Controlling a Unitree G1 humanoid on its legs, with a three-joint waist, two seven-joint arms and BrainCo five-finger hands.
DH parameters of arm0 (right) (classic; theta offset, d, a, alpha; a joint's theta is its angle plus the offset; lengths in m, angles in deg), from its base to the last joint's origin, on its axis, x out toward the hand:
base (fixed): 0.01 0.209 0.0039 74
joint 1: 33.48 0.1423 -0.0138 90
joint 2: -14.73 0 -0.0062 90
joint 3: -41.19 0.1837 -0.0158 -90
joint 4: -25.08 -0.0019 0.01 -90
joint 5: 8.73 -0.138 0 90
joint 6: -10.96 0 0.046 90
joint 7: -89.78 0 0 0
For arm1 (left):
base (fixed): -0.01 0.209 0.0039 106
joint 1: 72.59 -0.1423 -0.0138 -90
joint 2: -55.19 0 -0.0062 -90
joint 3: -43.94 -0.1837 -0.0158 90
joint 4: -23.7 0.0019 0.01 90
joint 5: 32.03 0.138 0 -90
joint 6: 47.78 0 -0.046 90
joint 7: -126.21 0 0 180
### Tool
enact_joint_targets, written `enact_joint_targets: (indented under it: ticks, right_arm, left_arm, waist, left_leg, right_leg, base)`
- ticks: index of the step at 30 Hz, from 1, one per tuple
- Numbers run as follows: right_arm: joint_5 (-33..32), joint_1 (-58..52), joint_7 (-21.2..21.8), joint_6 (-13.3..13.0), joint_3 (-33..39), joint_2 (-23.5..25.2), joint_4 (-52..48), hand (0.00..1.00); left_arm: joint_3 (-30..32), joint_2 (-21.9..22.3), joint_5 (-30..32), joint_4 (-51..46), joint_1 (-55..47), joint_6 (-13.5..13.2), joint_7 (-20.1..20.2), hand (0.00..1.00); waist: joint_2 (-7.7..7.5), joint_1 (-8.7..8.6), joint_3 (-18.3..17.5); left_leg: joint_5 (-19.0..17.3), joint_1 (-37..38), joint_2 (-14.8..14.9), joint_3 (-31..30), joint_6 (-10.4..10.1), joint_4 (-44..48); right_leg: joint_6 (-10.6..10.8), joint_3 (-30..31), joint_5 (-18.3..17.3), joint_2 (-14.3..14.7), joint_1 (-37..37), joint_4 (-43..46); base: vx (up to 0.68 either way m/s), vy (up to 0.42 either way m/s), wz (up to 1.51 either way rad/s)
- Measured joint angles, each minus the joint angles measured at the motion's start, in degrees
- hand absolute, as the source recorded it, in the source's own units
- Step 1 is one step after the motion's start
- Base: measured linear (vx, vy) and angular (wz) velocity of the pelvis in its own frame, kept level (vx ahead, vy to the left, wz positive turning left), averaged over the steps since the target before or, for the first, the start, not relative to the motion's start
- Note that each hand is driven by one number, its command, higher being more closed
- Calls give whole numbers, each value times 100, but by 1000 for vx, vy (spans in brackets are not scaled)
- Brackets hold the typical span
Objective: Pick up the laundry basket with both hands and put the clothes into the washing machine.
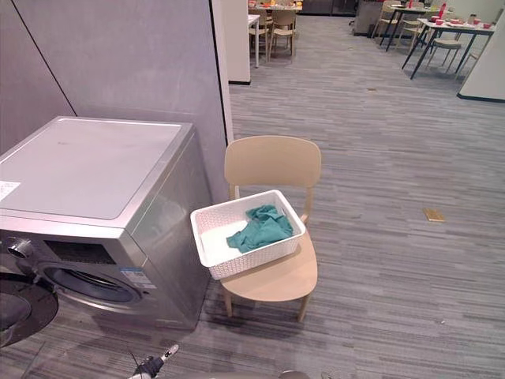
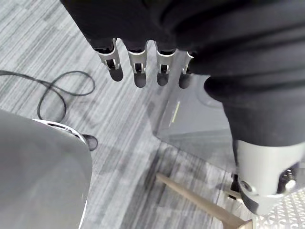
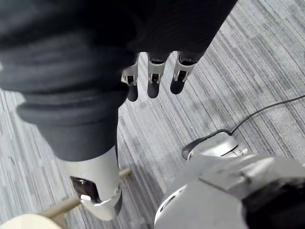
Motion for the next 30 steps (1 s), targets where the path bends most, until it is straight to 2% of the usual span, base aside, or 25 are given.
enact_joint_targets:
  ticks: [3, 6, 7, 8, 10, 12, 13, 14, 15, 16, 17, 18, 19, 22, 25, 27, 30]
  right_arm:
    - [-1, -39, -17, -10, -316, 26, -859, 0]
    - [-2, -333, -36, -39, -677, 143, -2264, 0]
    - [-7, -523, -45, -65, -679, 282, -2835, 0]
    - [-8, -677, -49, -78, -677, 347, -3311, 0]
    - [15, -721, -95, -114, -640, 313, -3993, 0]
    - [60, -605, -209, -182, -592, 290, -4611, 0]
    - [194, -514, -302, -202, -529, 262, -5066, 0]
    - [276, -474, -306, -213, -483, 240, -5225, 0]
    - [376, -418, -318, -245, -394, 178, -5397, 0]
    - [570, -273, -336, -235, -197, -157, -5368, 0]
    - [623, -224, -362, -236, -138, -360, -5371, 0]
    - [740, -85, -413, -234, -80, -789, -5367, 0]
    - [798, 67, -402, -234, -102, -1188, -5339, 0]
    - [859, 470, -233, -242, -231, -1798, -5062, 0]
    - [923, 1091, 41, -242, -771, -2447, -4345, 0]
    - [922, 1670, 139, -263, -1252, -2697, -3933, 0]
    - [904, 2737, 233, -289, -2170, -3064, -3400, 0]
  left_arm:
    - [-226, -5, 13, -8, 53, 0, 2, 0]
    - [-421, -35, 146, -122, 117, -1, 5, 0]
    - [-415, -36, 159, -241, 98, 0, 1, 0]
    - [-373, -47, 197, -342, 72, 4, -4, 0]
    - [-312, -36, 206, -464, 63, -4, -9, 0]
    - [-311, -20, 213, -458, 74, 2, -9, 0]
    - [-313, -20, 251, -458, 69, 0, -6, 0]
    - [-313, -41, 267, -461, 66, -2, -5, 0]
    - [-300, -121, 314, -456, 11, -2, -2, 0]
    - [-259, -43, 324, -386, 30, 15, 9, 0]
    - [-253, 55, 322, -389, 21, 6, 26, 0]
    - [-227, 181, 316, -401, -8, -6, 46, 0]
    - [-227, 238, 315, -389, -30, -4, 88, 0]
    - [-241, 214, 298, -389, -107, -5, 106, 0]
    - [-452, 115, 246, -413, -90, -11, 126, 0]
    - [-626, -9, 242, -453, -14, -20, 127, 0]
    - [-880, -181, 174, -467, 218, -130, 122, 0]
  waist:
    - [-54, -6, 56]
    - [-149, -27, 282]
    - [-126, -34, 397]
    - [-177, -29, 426]
    - [-206, 5, 423]
    - [-159, 2, 423]
    - [-173, 7, 408]
    - [-214, 11, 395]
    - [-338, 6, 351]
    - [-158, -39, 318]
    - [-95, -14, 292]
    - [74, -9, 199]
    - [178, -33, 145]
    - [206, -33, 128]
    - [188, -29, 157]
    - [182, -22, 339]
    - [172, -4, 800]
  left_leg:
    - [-54, 3, -147, 34, 80, -61]
    - [-196, 75, -122, -60, 116, 80]
    - [-303, 125, -42, -187, 127, 265]
    - [-372, 120, 68, -248, 109, 435]
    - [-471, 66, 215, -312, -33, 600]
    - [-563, 91, 437, -325, -173, 653]
    - [-659, 131, 589, -327, -330, 669]
    - [-695, 112, 610, -361, -402, 674]
    - [-746, 150, 572, -439, -544, 665]
    - [-704, 268, 733, -656, -632, 530]
    - [-654, 293, 794, -720, -631, 421]
    - [-481, 310, 866, -816, -728, 259]
    - [-263, 328, 893, -882, -820, 95]
    - [133, 231, 983, -990, -856, -50]
    - [160, -87, 1095, -1108, -884, -68]
    - [196, -291, 1076, -1129, -949, -73]
    - [203, -772, 1036, -1268, -974, -50]
  right_leg:
    - [211, 106, -194, -155, -213, 422]
    - [514, 554, -88, -176, -808, 2017]
    - [562, 763, 50, -138, -1015, 2565]
    - [446, 901, -54, -71, -1123, 2923]
    - [265, 967, -222, -134, -1309, 2874]
    - [284, 961, -259, -254, -1429, 2373]
    - [325, 1068, -217, -302, -1398, 1614]
    - [322, 1162, -115, -308, -1330, 1219]
    - [558, 1280, 328, -417, -1218, 782]
    - [567, 1058, 324, -273, -1100, 895]
    - [518, 995, 231, -189, -1123, 958]
    - [443, 882, 50, -145, -1237, 1183]
    - [405, 765, -57, -110, -1287, 1328]
    - [362, 500, -53, -91, -1182, 1195]
    - [265, 186, 9, -79, -1233, 1072]
    - [249, 132, 100, -120, -1362, 1048]
    - [260, 3, 324, -192, -1677, 916]
  base:
    - [60, 33, -10]
    - [47, -10, 22]
    - [114, -66, 52]
    - [128, -89, 50]
    - [132, -144, 20]
    - [158, -238, -6]
    - [182, -281, -9]
    - [236, -401, 3]
    - [243, -370, 30]
    - [243, -365, 34]
    - [250, -303, 36]
    - [209, -276, 31]
    - [200, -262, 37]
    - [127, -182, 40]
    - [14, -35, 49]
    - [-93, 27, 29]
    - [-191, 44, 31]
